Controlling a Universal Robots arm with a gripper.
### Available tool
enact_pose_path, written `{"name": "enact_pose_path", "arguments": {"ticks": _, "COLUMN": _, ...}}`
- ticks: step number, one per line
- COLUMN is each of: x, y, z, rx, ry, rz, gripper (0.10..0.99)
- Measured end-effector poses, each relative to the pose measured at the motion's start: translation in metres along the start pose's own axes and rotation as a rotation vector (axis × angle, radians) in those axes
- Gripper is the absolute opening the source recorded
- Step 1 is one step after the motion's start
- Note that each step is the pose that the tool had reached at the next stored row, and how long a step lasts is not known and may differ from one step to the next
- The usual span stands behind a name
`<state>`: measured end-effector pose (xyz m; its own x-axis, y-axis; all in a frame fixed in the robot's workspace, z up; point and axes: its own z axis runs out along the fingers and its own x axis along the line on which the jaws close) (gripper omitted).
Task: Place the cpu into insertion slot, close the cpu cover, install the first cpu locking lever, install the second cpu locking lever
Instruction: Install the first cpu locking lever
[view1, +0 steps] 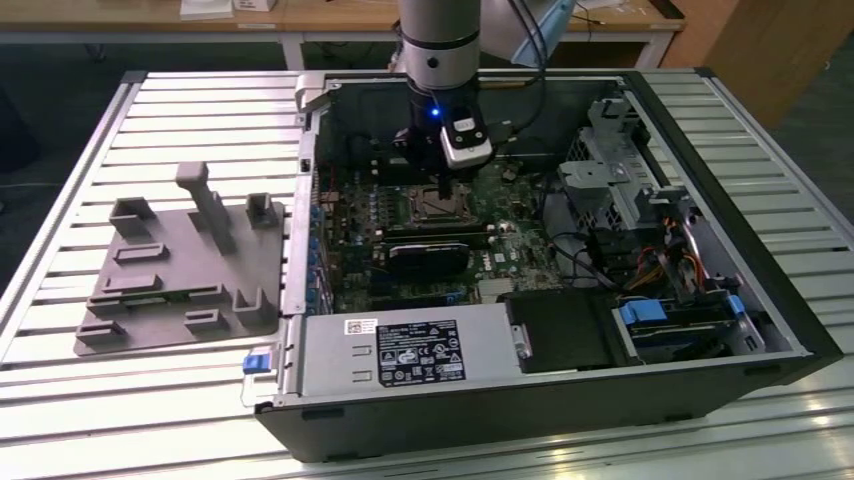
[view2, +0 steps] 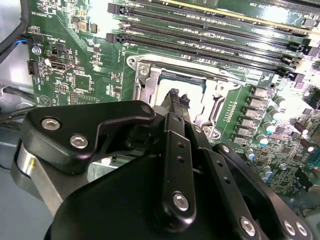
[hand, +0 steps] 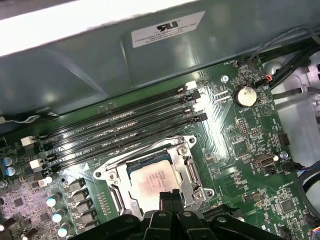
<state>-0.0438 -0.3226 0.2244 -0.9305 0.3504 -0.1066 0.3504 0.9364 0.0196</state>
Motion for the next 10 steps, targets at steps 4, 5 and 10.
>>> {"name": "enact_pose_path", "arguments": {"ticks": 4, "x": -0.0003, "y": 0.0001, "z": -0.0032, "rx": 0.0, "ry": -0.0001, "rz": 0.0, "gripper": 0.106}}
{"name": "enact_pose_path", "arguments": {"ticks": 5, "x": -0.0005, "y": 0.0001, "z": -0.0047, "rx": 0.0, "ry": -0.0002, "rz": 0.0, "gripper": 0.106}}
{"name": "enact_pose_path", "arguments": {"ticks": 10, "x": -0.0008, "y": -0.0003, "z": -0.0064, "rx": 0.0, "ry": -0.0002, "rz": 0.0, "gripper": 0.106}}
